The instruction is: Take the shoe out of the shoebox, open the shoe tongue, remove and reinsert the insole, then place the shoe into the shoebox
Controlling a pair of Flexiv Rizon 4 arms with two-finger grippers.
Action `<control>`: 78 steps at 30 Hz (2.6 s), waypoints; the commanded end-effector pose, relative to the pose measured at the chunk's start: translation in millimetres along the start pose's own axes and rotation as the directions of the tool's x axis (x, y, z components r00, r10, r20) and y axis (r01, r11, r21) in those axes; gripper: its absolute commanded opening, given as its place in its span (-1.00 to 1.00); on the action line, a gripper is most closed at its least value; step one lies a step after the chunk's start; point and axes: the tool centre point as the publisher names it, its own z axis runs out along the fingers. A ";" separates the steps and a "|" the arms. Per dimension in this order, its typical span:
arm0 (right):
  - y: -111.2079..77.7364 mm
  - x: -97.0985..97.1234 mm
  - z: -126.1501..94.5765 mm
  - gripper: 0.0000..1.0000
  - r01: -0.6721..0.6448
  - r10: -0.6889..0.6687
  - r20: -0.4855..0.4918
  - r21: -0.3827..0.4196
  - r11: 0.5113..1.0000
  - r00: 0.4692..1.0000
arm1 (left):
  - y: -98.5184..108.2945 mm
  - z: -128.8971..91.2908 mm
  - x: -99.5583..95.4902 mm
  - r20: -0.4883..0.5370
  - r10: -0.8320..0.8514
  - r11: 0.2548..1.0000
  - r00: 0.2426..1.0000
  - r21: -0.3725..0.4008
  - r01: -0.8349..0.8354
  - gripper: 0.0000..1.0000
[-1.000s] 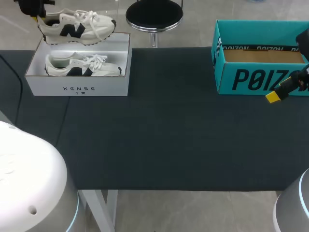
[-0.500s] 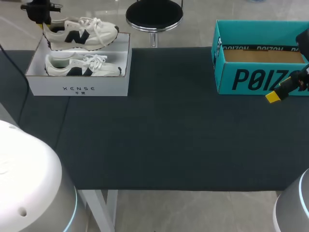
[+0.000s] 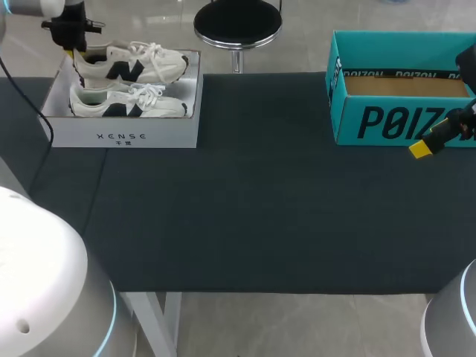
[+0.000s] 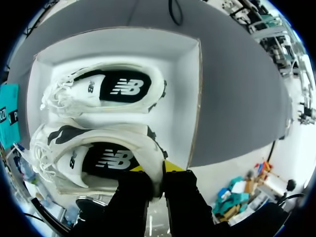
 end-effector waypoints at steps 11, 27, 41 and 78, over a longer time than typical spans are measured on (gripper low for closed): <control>1.9 -1.5 1.2 1.00 0.000 0.000 -0.002 0.004 1.000 1.000 | -2.1 28.8 -11.0 -0.013 0.005 0.999 1.000 0.046 -0.005 -1.00; 1.9 -1.5 1.2 1.00 0.000 0.000 -0.002 0.004 1.000 1.000 | 28.6 39.5 -0.1 -0.009 -0.079 0.994 0.997 0.075 0.079 -1.00; 1.9 -1.5 1.2 1.00 0.000 0.000 -0.002 0.004 1.000 1.000 | 19.0 46.8 -2.8 -0.015 -0.063 0.994 0.998 0.086 0.064 -1.00; 1.9 -1.5 1.2 1.00 0.000 0.000 -0.002 0.004 1.000 1.000 | 15.9 40.9 -12.1 -0.030 0.027 0.997 0.999 0.076 -0.025 1.00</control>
